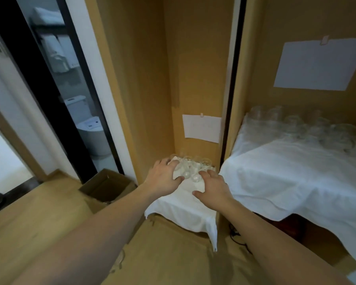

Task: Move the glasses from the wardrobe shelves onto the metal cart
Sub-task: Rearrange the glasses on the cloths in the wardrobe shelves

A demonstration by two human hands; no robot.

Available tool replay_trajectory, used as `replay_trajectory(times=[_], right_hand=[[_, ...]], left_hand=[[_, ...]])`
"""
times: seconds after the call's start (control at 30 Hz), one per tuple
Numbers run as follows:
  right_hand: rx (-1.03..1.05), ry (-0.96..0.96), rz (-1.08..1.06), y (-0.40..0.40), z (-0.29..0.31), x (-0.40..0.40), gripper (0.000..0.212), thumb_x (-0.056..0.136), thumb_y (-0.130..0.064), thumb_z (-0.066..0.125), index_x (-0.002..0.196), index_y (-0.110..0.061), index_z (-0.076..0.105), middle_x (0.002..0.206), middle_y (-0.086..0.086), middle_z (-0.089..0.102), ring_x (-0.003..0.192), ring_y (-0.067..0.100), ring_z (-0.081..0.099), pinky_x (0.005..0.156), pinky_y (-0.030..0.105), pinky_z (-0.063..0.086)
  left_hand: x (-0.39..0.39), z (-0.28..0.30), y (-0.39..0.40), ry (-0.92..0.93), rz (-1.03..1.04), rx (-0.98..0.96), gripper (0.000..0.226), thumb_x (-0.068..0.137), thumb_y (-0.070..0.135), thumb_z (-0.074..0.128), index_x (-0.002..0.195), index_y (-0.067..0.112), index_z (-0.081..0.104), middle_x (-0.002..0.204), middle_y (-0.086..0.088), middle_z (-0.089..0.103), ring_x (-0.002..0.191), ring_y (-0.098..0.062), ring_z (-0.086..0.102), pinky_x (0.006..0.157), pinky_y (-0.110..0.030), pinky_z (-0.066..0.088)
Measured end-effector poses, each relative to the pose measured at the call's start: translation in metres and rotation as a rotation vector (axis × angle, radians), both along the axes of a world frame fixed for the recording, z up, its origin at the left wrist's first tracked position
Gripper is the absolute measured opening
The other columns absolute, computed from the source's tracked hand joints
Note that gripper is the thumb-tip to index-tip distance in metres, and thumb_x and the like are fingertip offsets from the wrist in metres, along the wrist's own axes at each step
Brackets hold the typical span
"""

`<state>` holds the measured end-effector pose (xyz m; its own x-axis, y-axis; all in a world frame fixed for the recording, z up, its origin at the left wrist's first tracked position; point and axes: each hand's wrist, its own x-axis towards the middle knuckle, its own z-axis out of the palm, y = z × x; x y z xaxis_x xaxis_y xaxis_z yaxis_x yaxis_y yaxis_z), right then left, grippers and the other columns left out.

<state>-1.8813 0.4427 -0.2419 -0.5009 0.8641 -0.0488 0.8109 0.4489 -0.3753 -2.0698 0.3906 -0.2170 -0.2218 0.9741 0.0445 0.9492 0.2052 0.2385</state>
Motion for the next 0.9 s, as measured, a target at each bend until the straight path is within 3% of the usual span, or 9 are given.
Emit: replay_trajectory(times=[0.23,0.37,0.57,0.9], right_hand=[[-0.066,-0.072,0.022,-0.002,-0.019,-0.041,0.075,0.093,-0.054,0.059,0.156,-0.029,0.027,0.164,0.003,0.025,0.146,0.032,0.03,0.114,0.046,0.037],[-0.079,-0.093,0.041,0.02,-0.031,-0.068,0.075,0.093,-0.054,0.06,0.156,-0.027,0.028,0.164,0.004,0.025,0.145,0.032,0.031,0.115,0.045,0.037],[-0.128,-0.085,0.076,0.067,-0.052,-0.112,0.076,0.092,-0.052,0.062,0.156,-0.025,0.029,0.161,0.005,0.029,0.144,0.032,0.032,0.113,0.047,0.038],[-0.223,-0.057,0.031,0.157,-0.078,-0.163,0.076,0.09,-0.05,0.064,0.154,-0.024,0.032,0.159,0.005,0.033,0.142,0.03,0.034,0.112,0.044,0.038]], left_hand=[[-0.038,-0.02,-0.003,-0.057,0.061,-0.072,0.064,0.098,0.059,0.05,0.154,0.034,0.031,0.163,0.0,0.031,0.148,-0.028,0.028,0.119,-0.05,0.029],[-0.063,-0.04,0.012,-0.078,0.066,-0.083,0.064,0.097,0.061,0.049,0.152,0.032,0.034,0.159,-0.001,0.038,0.144,-0.028,0.033,0.116,-0.048,0.032],[-0.106,-0.064,0.052,-0.129,0.092,-0.1,0.062,0.096,0.061,0.05,0.148,0.03,0.039,0.15,0.0,0.047,0.133,-0.027,0.044,0.109,-0.045,0.041],[-0.155,-0.088,0.143,-0.147,0.109,-0.17,0.067,0.096,0.06,0.053,0.152,0.027,0.037,0.156,-0.002,0.041,0.137,-0.028,0.042,0.111,-0.044,0.038]])
